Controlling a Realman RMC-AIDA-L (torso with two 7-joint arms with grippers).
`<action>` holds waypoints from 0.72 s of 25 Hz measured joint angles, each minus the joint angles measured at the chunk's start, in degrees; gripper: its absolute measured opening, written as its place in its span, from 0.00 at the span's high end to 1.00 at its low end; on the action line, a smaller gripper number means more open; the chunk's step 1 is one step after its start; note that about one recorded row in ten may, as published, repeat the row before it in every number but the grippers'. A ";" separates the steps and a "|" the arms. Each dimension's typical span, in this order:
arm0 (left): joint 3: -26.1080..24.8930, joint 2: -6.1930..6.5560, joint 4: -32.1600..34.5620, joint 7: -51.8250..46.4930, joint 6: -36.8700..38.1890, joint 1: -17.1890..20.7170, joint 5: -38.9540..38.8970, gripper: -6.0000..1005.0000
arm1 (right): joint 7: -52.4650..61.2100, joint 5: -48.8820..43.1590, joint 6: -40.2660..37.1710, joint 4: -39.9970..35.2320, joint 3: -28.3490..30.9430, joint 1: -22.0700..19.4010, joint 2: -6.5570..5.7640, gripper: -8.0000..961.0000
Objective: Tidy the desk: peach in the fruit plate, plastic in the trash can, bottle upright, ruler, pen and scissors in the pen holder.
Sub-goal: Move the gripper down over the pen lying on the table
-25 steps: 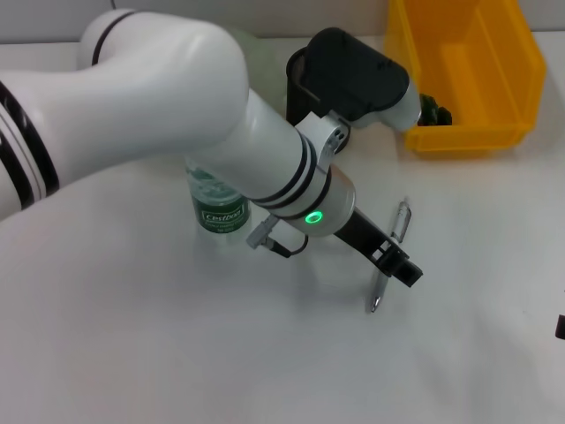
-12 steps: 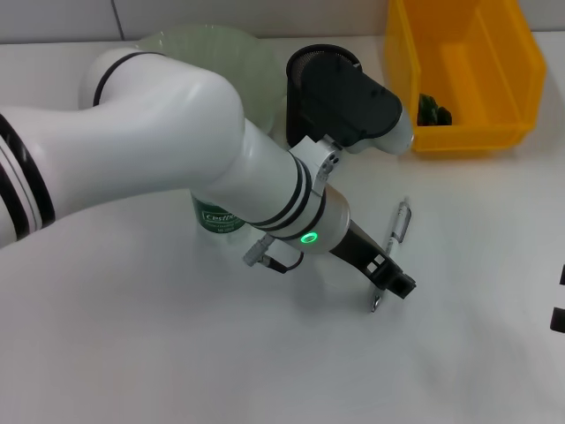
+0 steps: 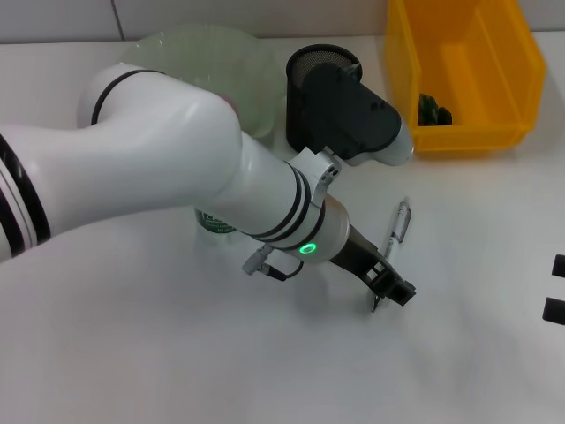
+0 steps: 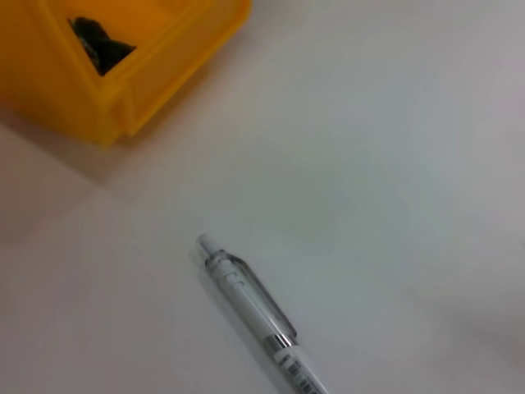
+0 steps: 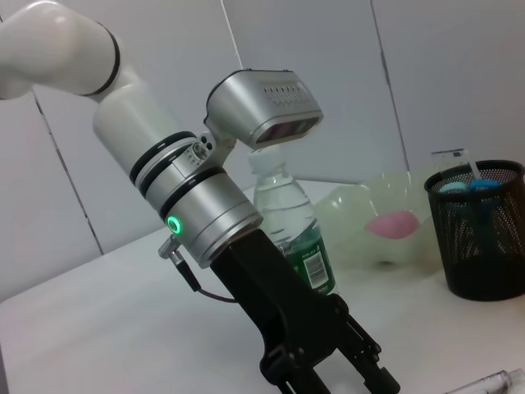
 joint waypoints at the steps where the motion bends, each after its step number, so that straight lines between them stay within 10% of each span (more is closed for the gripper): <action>1: 0.06 0.00 0.50 0.03 -0.17 0.28 0.36 0.28 | 0.00 0.00 0.04 0.06 0.06 0.03 -0.01 0.34; 9: 1.32 0.00 3.29 0.04 -2.01 2.03 3.28 0.31 | 0.11 0.07 1.26 0.68 0.01 0.07 -0.11 0.35; 18: 4.36 0.00 3.84 0.06 -5.13 2.79 5.67 0.58 | 0.29 0.29 1.96 1.08 0.30 0.31 -0.12 0.35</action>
